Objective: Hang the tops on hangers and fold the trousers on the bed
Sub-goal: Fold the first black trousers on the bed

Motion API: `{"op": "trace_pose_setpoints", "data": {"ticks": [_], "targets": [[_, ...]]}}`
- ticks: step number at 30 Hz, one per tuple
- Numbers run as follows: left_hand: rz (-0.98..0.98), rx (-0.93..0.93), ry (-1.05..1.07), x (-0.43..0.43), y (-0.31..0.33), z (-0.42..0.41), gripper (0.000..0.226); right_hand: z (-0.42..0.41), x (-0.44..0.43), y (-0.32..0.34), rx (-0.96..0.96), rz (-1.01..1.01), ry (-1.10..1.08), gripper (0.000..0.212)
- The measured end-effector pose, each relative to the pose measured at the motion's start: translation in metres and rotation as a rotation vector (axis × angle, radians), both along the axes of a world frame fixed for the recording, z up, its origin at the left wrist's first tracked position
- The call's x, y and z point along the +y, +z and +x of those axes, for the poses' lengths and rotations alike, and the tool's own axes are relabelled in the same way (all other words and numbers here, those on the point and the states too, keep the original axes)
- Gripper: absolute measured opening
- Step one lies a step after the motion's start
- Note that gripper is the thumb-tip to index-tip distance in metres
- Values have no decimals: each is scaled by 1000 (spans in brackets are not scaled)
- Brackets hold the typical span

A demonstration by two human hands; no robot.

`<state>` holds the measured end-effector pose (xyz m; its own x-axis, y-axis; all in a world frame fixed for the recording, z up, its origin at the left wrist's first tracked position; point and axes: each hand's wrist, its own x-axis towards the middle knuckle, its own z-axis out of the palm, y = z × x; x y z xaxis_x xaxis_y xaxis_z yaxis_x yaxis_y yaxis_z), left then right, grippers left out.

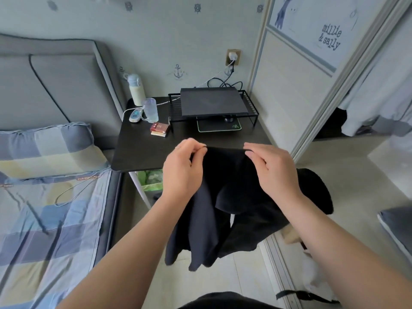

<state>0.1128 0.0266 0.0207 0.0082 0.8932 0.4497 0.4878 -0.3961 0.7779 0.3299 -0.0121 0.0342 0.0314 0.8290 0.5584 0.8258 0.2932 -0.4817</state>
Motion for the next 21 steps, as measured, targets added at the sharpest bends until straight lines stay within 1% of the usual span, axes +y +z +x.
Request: {"op": "trace_pose_setpoints", "data": {"ticks": [4, 7, 12, 14, 17, 19, 21], "targets": [[97, -86, 57, 9, 42, -23, 15, -32, 15, 60, 18, 120, 37, 23], [201, -157, 90, 11, 79, -50, 22, -65, 26, 106, 28, 206, 104, 23], [379, -281, 253, 10, 143, -130, 13, -150, 39, 183, -62, 304, 246, 39], [416, -286, 327, 3, 165, -173, 16, -192, 43, 207, -94, 314, 329, 38], [424, -296, 409, -16, 185, -240, 25, -254, 49, 226, -114, 274, 466, 31], [388, -314, 440, -32, 193, -285, 23, -298, 51, 230, -108, 217, 561, 29], [310, -351, 458, -47, 197, -327, 17, -342, 56, 227, -77, 166, 627, 27]]}}
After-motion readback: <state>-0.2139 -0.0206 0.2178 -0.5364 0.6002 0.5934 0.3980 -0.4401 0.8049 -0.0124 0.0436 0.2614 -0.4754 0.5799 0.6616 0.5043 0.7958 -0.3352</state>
